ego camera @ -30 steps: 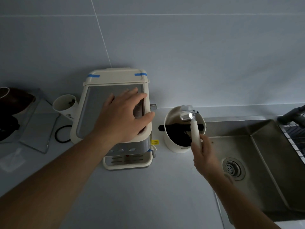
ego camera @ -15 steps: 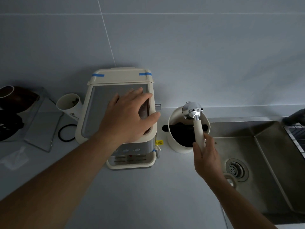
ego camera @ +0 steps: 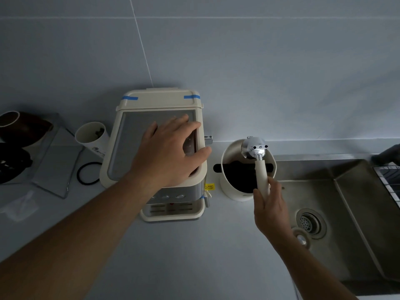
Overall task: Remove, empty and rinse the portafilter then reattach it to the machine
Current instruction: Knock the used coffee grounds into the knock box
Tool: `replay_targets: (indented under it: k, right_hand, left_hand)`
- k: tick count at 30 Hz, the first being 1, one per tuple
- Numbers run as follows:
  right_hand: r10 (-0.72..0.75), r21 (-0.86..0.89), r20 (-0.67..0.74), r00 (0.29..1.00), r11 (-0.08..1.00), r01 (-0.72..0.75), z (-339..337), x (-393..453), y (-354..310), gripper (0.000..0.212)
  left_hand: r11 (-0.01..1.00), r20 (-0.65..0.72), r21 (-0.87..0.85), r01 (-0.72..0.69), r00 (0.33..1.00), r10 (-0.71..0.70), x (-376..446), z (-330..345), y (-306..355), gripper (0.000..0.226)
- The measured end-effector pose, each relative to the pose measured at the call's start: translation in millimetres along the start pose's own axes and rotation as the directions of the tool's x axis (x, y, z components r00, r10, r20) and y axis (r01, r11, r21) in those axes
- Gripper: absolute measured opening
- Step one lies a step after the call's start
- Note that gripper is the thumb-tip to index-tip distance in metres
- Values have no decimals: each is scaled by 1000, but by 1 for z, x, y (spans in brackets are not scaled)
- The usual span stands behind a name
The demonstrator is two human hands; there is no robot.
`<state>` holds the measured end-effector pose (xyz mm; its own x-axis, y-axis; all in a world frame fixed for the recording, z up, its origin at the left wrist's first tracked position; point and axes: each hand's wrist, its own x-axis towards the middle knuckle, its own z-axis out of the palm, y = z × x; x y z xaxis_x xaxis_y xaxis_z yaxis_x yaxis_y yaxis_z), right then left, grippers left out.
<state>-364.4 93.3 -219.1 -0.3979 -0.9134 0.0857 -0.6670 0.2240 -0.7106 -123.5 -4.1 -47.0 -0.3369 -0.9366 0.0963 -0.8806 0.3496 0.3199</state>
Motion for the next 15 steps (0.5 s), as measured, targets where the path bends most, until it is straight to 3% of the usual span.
replay_targets:
  k: [15]
  right_hand:
    - [19,-2,58,998,1000,-19,9,-1,-2,34]
  left_hand:
    - [1000,1,4,1,1000,-1,0,1,-1,66]
